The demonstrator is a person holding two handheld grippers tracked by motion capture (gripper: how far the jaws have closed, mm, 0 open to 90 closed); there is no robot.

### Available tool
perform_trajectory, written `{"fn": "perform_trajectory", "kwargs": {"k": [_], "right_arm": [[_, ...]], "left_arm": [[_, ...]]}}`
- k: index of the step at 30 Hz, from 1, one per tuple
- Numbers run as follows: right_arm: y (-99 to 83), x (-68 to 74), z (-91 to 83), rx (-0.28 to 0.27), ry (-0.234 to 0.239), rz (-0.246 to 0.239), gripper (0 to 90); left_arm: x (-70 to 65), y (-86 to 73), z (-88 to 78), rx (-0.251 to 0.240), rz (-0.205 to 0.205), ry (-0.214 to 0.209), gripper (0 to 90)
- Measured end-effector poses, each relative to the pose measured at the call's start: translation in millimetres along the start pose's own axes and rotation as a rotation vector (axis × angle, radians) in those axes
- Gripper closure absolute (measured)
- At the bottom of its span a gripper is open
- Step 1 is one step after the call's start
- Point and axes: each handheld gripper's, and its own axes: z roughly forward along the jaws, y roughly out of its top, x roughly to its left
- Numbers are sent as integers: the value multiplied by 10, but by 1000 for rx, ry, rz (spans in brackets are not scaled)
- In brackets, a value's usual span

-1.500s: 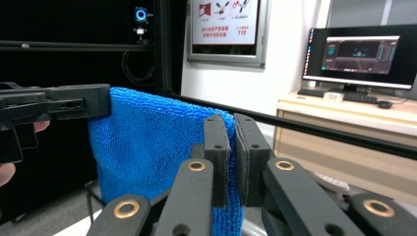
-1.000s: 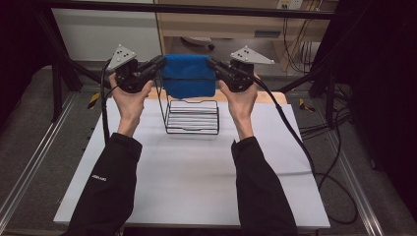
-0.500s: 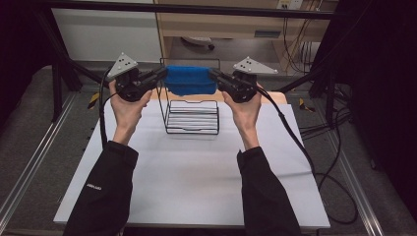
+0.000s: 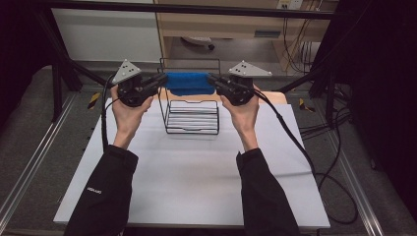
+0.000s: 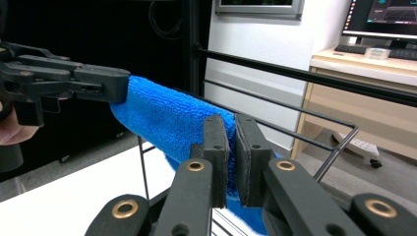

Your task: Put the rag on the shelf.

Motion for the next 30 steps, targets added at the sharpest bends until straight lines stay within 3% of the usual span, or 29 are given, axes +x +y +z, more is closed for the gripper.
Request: {"fn": "perform_trajectory", "kwargs": {"k": [5, 18, 25, 30], "right_arm": [[-62, -11, -4, 44, 28, 4, 845], [-193, -43, 1, 98, 57, -9, 808], [-216, -50, -1, 109, 61, -16, 758], [-240, -45, -41, 106, 65, -7, 676]], "left_arm": [[-1, -73, 0, 33, -3, -17, 810], [-4, -181, -26, 158, 12, -49, 744], [-13, -241, 9, 184, 14, -41, 758], [-23, -259, 17, 186, 23, -36, 801]]}}
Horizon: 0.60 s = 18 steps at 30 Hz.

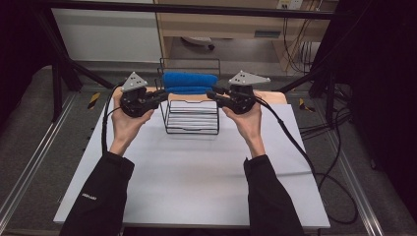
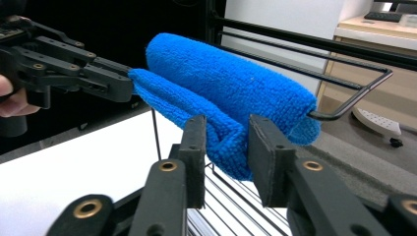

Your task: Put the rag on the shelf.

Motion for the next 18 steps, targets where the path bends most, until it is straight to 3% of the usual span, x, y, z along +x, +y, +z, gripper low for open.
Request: {"fn": "perform_trajectory", "kwargs": {"k": [4, 10, 18], "right_arm": [[-22, 12, -55, -19, 19, 28, 636], [-80, 17, -87, 11, 18, 37, 638], [-249, -28, -90, 46, -4, 55, 602]], "left_arm": [[1, -23, 10, 5, 2, -1, 816], [20, -81, 15, 22, -13, -6, 782], [35, -168, -14, 71, -1, 11, 630]]}}
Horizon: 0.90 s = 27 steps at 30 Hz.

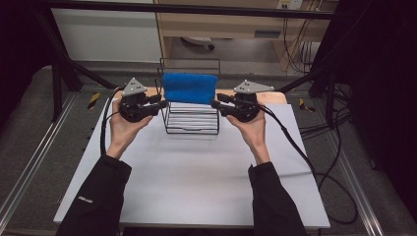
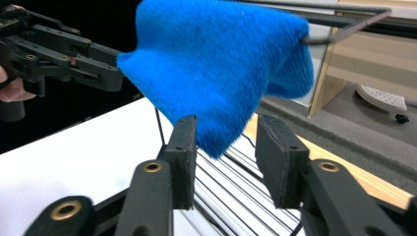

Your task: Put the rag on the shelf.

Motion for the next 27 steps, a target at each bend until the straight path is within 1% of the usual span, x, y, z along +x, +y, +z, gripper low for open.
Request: {"fn": "perform_trajectory", "kwargs": {"k": [1, 6, 7, 8, 11, 14, 15, 16, 18, 19, 21, 22, 24, 27], "right_arm": [[-39, -8, -6, 5, -6, 5, 563], [-117, -15, -48, 10, -24, -1, 434], [-117, -15, -48, 10, -24, -1, 434], [-148, -21, -77, 7, -26, 10, 373], [-203, -37, -125, 15, -34, 21, 283], [-273, -49, -177, 28, -35, 33, 194], [-273, -49, -177, 28, -35, 33, 194], [-342, -65, -225, 33, -27, 49, 161], [-410, -80, -264, 39, -21, 65, 130], [-444, -90, -284, 48, -23, 68, 113], [-511, -103, -332, 77, -20, 78, 87], [-511, -103, -332, 77, -20, 78, 87], [-577, -110, -387, 92, -20, 89, 79], [-670, -118, -473, 116, -16, 92, 54]], "left_arm": [[5, -12, -2, 8, -1, 5, 588], [14, -86, -13, 41, -8, 13, 493], [12, -105, -17, 44, -11, 13, 493], [13, -123, -22, 55, -10, 14, 448], [8, -187, -40, 66, -14, 13, 393], [-3, -257, -61, 89, -12, 6, 322], [-10, -295, -68, 98, -11, 7, 322], [-14, -328, -73, 104, -14, 9, 282], [-18, -395, -83, 120, -24, 8, 237], [-24, -433, -90, 119, -35, 7, 219], [-33, -515, -113, 123, -42, 2, 190], [-35, -555, -126, 129, -41, 4, 190], [-41, -638, -150, 137, -47, 4, 157], [-44, -761, -194, 148, -54, 3, 117]]}}
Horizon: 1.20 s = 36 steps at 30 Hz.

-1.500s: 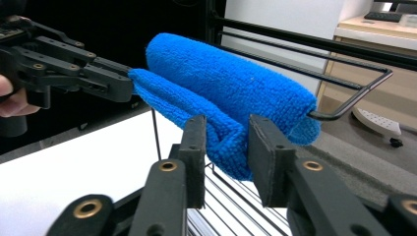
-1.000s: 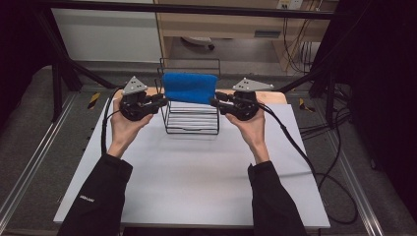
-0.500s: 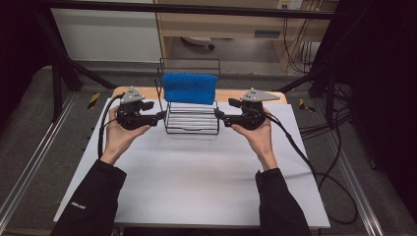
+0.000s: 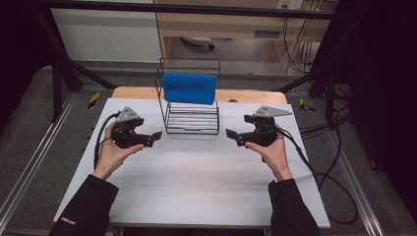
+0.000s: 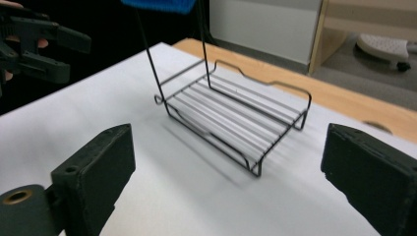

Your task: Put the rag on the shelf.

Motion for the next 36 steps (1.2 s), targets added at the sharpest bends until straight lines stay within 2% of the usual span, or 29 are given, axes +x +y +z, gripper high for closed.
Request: {"fn": "perform_trajectory", "kwargs": {"k": [3, 6, 10, 13, 16, 18, 26, 31, 36], "right_arm": [[-110, -15, -71, 22, -10, 10, 39], [-227, -28, -132, 33, -22, 19, 26], [-430, -35, -218, 60, -37, 35, 7], [-517, -37, -247, 74, -39, 42, 8], [-647, -47, -288, 101, -23, 60, 7], [-733, -56, -319, 110, -18, 49, 7], [-1051, -149, -495, 120, -35, 87, 7], [-1223, -189, -566, 123, -29, 97, 7], [-1418, -224, -640, 145, -20, 96, 7]], "left_arm": [[12, -125, -30, 3, -15, -16, 108], [28, -222, -67, 14, -30, -10, 95], [32, -361, -148, -4, -40, -10, 99], [24, -485, -186, -1, -55, -17, 99], [12, -613, -212, 3, -51, -18, 101], [7, -692, -223, 9, -56, -21, 101], [5, -1015, -288, 41, -61, -27, 102], [28, -1150, -317, 54, -69, -30, 102], [39, -1214, -319, 65, -57, -30, 102]]}}
